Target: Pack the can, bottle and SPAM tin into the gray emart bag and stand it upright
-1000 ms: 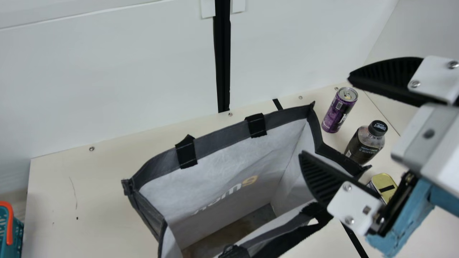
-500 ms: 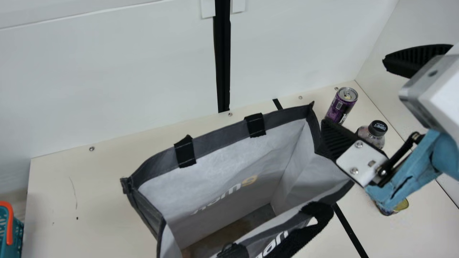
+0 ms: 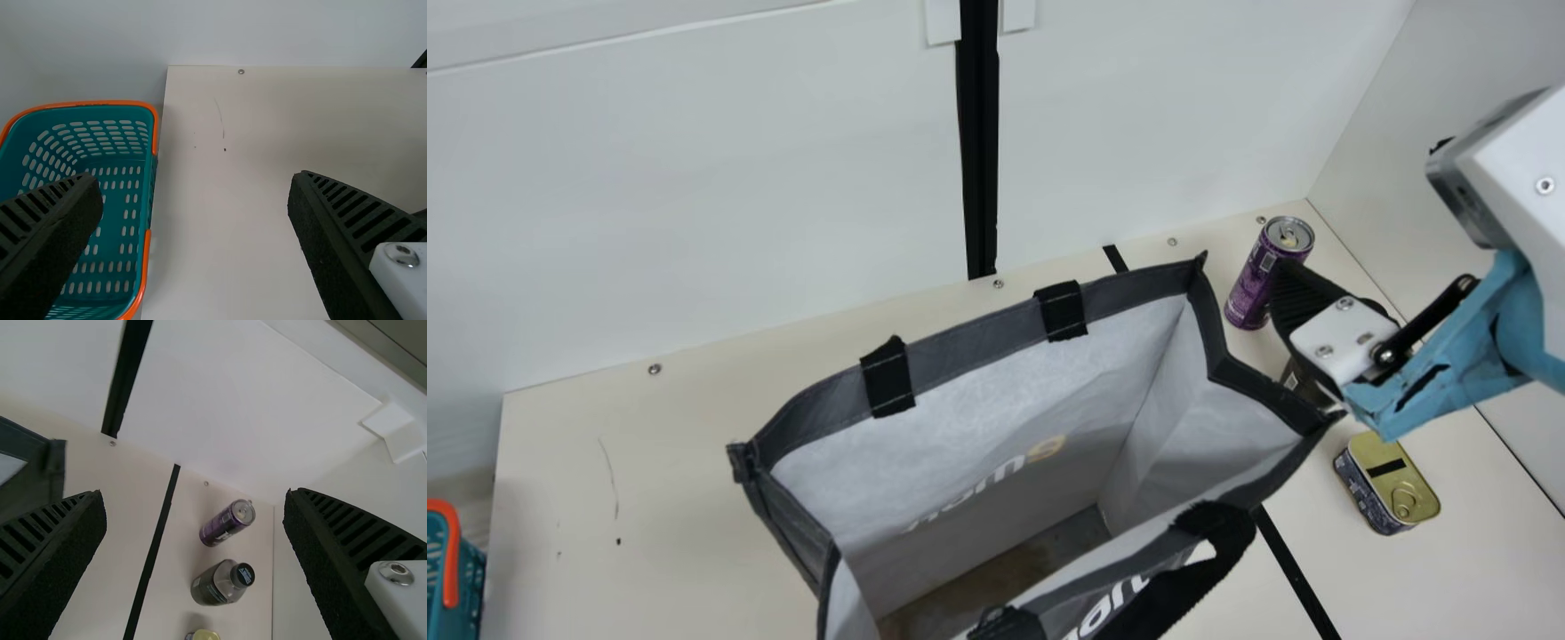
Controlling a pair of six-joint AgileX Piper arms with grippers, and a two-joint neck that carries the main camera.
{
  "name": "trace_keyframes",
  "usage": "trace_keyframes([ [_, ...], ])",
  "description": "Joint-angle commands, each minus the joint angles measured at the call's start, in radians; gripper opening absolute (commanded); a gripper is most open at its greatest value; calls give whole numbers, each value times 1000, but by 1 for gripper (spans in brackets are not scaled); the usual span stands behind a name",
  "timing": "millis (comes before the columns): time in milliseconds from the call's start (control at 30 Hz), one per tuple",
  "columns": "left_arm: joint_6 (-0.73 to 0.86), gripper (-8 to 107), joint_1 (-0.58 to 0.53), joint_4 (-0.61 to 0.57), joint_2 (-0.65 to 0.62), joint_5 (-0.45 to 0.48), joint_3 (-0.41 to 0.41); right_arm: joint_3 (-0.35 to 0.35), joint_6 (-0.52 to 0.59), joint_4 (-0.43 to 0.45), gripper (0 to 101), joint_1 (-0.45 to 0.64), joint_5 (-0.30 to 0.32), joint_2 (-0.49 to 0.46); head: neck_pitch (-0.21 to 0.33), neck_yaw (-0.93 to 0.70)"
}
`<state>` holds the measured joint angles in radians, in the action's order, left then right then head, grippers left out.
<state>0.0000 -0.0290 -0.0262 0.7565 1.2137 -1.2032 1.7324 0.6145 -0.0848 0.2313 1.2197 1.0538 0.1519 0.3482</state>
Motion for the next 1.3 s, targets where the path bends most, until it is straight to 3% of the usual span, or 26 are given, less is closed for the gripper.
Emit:
trace_keyframes([
  [0,0,90,0,0,0,0,0,-13,6,-11,95,49,0,3,23,1],
  [367,0,90,0,0,0,0,0,-121,20,-45,95,199,0,3,23,1],
  [833,0,90,0,0,0,0,0,-290,-35,-45,95,251,0,-10,23,1],
  [1067,0,90,0,0,0,0,0,-339,-38,-44,95,286,0,-16,23,1],
  [1267,0,90,0,0,0,0,0,-339,-40,-42,95,288,-2,-16,23,1],
])
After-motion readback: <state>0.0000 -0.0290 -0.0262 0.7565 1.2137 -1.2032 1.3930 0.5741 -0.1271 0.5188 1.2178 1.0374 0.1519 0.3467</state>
